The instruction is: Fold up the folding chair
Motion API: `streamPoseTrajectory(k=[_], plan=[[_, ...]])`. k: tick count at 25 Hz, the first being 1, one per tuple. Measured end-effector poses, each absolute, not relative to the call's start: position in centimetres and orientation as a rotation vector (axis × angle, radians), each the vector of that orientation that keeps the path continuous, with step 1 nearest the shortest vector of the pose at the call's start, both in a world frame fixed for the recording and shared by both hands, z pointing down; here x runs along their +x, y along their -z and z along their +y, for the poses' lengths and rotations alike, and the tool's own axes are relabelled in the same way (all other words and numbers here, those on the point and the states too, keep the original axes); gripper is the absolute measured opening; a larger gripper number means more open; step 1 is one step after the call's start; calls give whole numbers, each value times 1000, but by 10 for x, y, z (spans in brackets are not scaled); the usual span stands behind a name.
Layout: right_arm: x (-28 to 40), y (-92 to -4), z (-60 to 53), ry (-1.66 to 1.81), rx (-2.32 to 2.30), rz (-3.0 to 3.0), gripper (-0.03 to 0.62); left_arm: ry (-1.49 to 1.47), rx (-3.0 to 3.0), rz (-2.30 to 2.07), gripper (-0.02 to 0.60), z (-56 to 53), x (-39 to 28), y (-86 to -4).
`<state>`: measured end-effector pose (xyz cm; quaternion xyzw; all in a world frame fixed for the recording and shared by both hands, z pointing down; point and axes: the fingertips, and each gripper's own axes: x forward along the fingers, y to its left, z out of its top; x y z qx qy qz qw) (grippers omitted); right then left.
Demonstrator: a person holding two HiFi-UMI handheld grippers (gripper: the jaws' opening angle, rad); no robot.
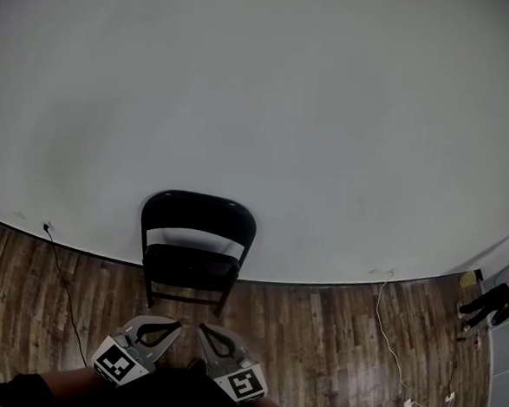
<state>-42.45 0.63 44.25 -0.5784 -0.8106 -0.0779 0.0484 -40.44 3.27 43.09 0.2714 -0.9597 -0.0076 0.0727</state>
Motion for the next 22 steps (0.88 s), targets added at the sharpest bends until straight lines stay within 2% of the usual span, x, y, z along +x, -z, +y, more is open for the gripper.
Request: streamPoseTrajectory(k=[22], plan=[[-419, -448, 15, 243, -1808, -2435, 2, 4, 796, -2875, 2, 36, -399, -431]])
